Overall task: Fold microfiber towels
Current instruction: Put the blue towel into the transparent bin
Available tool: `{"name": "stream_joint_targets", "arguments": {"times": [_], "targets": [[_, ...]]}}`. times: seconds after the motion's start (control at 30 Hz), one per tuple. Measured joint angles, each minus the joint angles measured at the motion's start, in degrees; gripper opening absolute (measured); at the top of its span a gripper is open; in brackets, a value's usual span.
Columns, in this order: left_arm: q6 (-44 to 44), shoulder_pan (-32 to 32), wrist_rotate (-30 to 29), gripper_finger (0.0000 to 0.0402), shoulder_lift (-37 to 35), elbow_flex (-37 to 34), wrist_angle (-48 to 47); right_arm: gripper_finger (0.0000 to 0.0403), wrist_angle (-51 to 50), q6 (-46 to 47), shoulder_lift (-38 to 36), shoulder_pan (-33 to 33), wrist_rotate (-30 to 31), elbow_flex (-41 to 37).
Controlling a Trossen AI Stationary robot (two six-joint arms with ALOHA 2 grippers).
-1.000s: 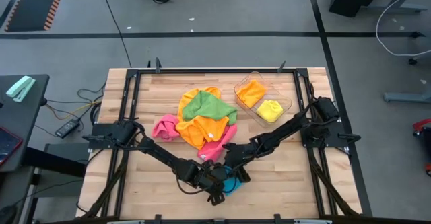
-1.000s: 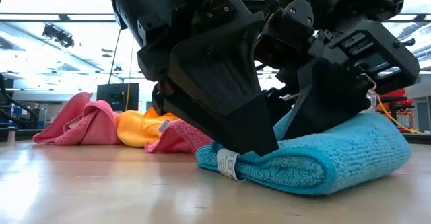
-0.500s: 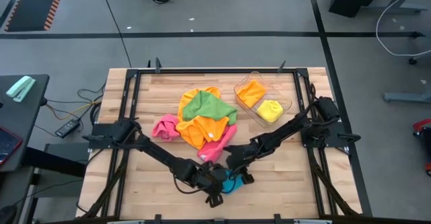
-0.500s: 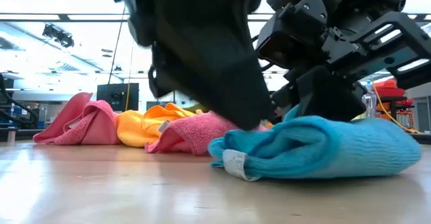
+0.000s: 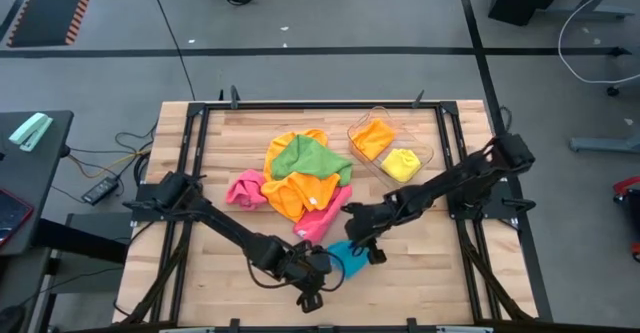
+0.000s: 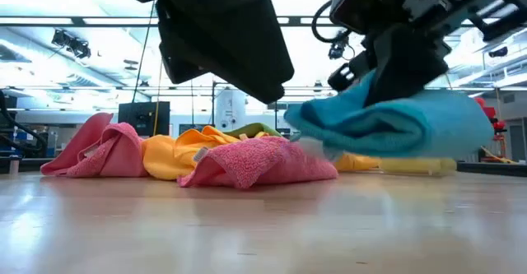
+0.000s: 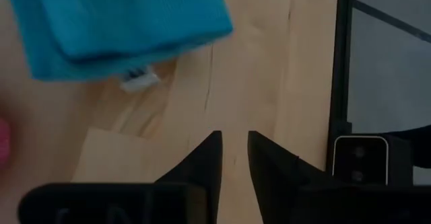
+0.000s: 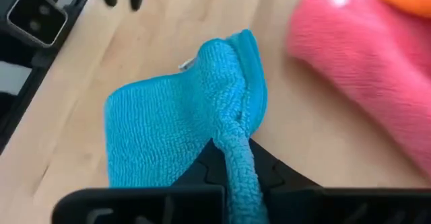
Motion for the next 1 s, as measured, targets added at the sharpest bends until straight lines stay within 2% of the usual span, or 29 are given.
{"name": "stream_joint_targets", "arguments": {"times": [0.23, 0.57, 1.0], "targets": [[0.0, 0.8, -0.1, 0.0068, 0.0, 0.0, 0.0, 0.0017, -5.5, 2.5, -7.4, -6.7, 1.9, 0.0], [2.0, 1.2, -0.1, 0.0064, 0.0, 0.0, -0.1, 0.0017, -16.7, 10.3, -15.7, -21.5, 5.6, 0.0], [4.8, 1.7, -0.1, 0.0052, 0.0, 0.0, -1.5, 0.0017, -30.2, 8.6, -31.0, -38.4, 9.7, 0.1]]}}
